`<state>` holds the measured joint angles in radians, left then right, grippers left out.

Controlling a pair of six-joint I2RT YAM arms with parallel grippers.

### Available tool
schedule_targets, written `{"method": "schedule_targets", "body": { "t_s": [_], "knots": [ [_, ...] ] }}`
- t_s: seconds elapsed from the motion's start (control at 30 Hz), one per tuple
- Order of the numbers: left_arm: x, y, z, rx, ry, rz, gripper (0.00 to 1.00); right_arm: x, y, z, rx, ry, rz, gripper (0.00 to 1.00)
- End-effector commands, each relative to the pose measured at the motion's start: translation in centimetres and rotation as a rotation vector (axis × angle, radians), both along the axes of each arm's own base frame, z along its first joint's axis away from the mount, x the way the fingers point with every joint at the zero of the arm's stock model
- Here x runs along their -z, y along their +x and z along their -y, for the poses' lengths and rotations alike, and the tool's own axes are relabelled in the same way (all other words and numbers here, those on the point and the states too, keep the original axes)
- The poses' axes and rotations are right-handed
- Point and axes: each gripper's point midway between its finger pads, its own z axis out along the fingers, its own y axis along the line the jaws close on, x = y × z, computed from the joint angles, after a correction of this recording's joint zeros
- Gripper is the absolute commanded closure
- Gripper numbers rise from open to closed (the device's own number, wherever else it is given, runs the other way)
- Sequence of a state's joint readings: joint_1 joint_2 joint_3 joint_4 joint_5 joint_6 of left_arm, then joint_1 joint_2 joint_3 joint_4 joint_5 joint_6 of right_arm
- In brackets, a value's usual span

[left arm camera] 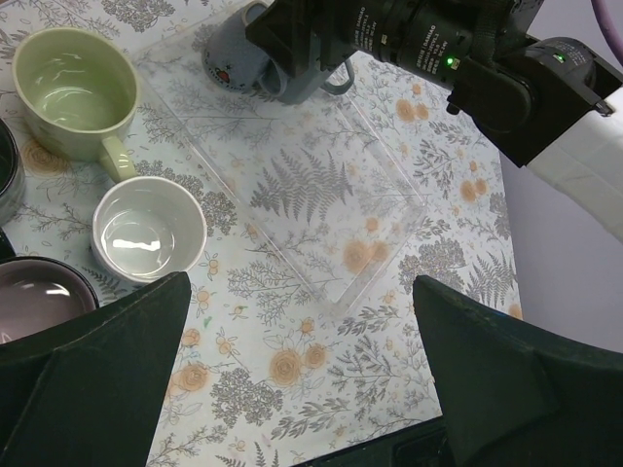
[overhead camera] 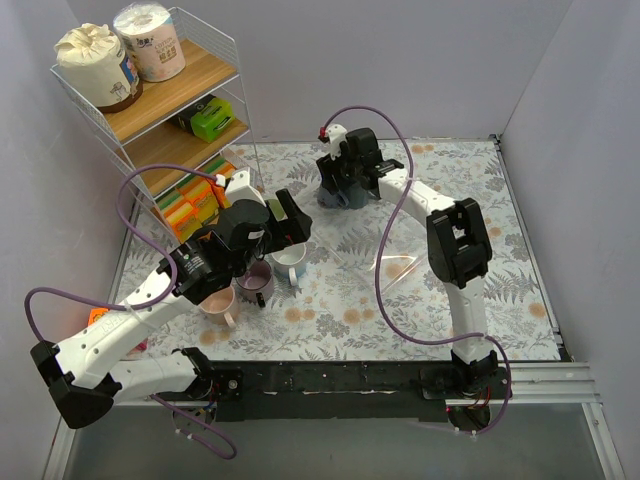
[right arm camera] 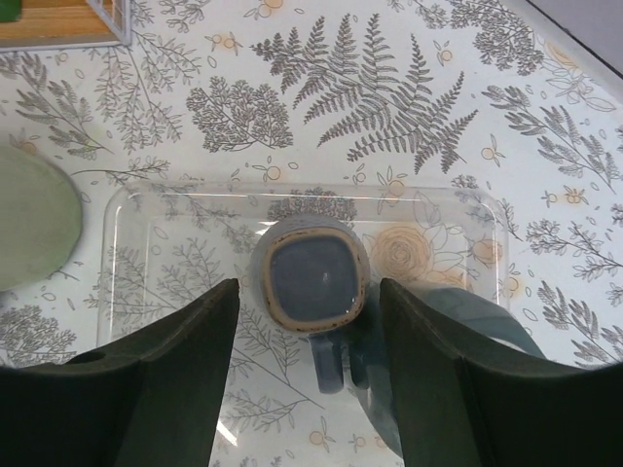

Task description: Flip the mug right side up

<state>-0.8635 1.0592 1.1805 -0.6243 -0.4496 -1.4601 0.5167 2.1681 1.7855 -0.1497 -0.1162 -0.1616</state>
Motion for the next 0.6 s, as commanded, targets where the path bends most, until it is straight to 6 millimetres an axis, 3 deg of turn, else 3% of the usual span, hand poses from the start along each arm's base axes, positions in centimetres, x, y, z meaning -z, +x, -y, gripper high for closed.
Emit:
{"method": "schedule_targets", "body": {
  "t_s": [0.0, 0.3, 0.57],
  "knots": [
    [-0.7, -0.2, 0.0, 0.015, -0.005, 0.016, 0.02, 0.6, -0.9, 0.0, -0.048, 0.081, -0.073, 0.34],
    [-0.2, -0.3, 0.1, 0.019, -0.004, 0.008, 0.02, 2.3, -2.9, 0.2, -0.057, 0.093, -0.151, 0.35],
    [0.6, -0.6, -0.3, 0.009, -0.017, -0.008, 0.02, 2.9, -2.8, 2.3, 0.048, 0.032, -0.120, 0.37]
  ]
}}
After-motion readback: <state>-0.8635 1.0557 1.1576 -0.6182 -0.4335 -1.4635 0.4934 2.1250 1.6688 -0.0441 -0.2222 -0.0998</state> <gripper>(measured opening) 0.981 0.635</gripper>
